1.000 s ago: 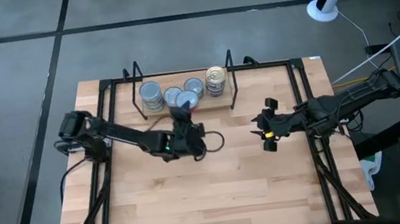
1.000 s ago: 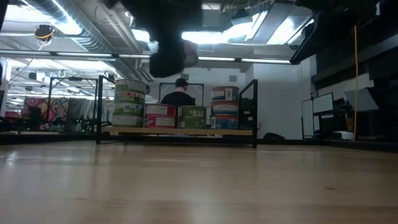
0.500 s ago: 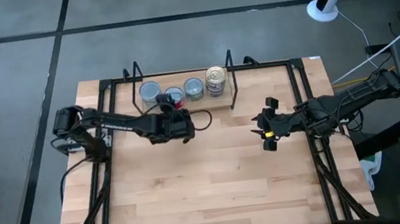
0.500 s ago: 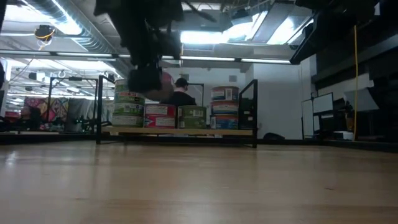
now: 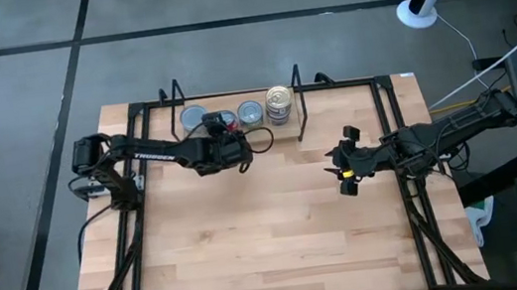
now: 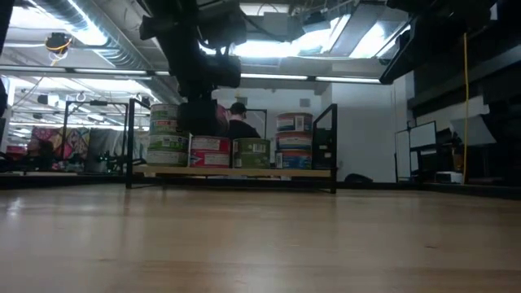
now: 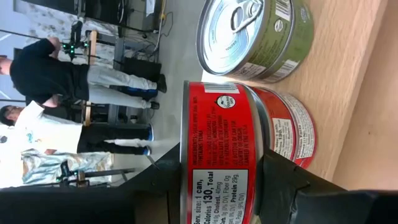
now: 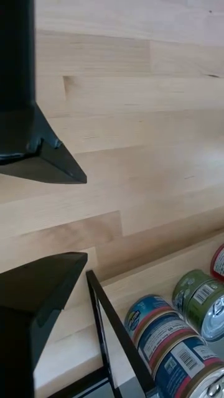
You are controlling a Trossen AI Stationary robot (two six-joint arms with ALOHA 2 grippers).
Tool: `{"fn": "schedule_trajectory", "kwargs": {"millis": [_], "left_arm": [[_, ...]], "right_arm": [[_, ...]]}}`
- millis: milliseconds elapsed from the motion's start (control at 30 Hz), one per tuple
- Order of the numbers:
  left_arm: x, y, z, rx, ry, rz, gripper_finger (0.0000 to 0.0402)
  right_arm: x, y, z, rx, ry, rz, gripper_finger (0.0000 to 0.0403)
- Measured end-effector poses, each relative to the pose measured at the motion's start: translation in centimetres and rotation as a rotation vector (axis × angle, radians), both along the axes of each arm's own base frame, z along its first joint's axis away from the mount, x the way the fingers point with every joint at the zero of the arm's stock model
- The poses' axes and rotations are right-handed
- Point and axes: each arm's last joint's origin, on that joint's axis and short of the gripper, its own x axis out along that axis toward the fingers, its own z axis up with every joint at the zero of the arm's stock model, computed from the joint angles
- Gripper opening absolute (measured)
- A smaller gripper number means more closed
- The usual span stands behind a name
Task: Stack canned seafood by type on shelf
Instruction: Stack the red tuna can on top of the red tuna can on the shelf
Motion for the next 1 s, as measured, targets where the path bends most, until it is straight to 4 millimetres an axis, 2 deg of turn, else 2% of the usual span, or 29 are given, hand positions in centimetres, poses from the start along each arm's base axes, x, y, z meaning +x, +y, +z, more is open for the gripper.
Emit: {"fn": "schedule_trajectory", "kwargs": {"millis": [633, 1000], "left_arm": [[0.0, 0.3, 0.0, -0.02, 0.003, -0.003, 0.0143], [-0.1, 1.4, -0.1, -0.041, -0.028, 0.029, 0.0233]], "right_arm": [[0.0, 0.0, 0.0, 0.0, 0.001, 0.0, 0.0191], [0.0, 0.0, 0.0, 0.006, 0.003, 0.006, 0.0191]]}}
